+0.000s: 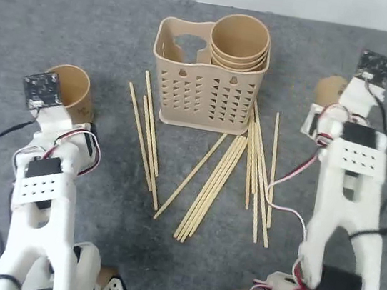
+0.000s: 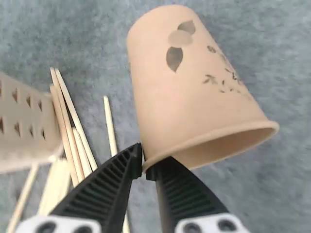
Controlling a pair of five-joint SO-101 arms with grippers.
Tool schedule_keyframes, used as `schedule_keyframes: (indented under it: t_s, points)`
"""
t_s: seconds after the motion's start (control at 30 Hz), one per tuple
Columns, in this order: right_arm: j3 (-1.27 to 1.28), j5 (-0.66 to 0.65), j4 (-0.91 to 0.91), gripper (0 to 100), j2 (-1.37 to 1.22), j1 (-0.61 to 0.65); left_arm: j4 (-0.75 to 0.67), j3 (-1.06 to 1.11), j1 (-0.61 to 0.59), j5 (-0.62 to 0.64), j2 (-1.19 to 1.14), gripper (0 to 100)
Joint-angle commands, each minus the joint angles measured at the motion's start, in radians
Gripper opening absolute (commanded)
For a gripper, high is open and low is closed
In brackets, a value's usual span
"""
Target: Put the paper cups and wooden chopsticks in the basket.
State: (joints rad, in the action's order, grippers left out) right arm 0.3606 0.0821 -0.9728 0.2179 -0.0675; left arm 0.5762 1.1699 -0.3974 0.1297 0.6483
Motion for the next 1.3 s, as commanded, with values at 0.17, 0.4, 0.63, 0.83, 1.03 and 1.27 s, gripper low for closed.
schedule_keyframes:
  t_s: [0.17,0.4,0.63,0.83,1.03,1.27]
  points:
    - [-0.144,-0.229,-0.348,0.8,0.151,-0.025,-0.02,-0.005,0.003,-0.006,0.034,16]
    - [-0.35,-0.347,-0.682,0.8,0.15,-0.024,-0.02,-0.005,0.002,-0.006,0.034,16]
    - [-0.413,-0.499,-0.826,0.9,0.148,-0.048,-0.018,-0.005,-0.017,-0.006,0.037,16]
    - [-0.351,-0.62,-0.828,0.9,0.068,-0.127,-0.018,-0.005,-0.031,-0.006,0.04,16]
    - [-0.35,-0.703,-0.829,0.9,-0.027,-0.216,-0.018,-0.005,-0.031,-0.006,0.04,16]
    - [-0.348,-0.824,-0.829,0.8,-0.068,-0.303,-0.018,-0.005,-0.029,-0.006,0.04,16]
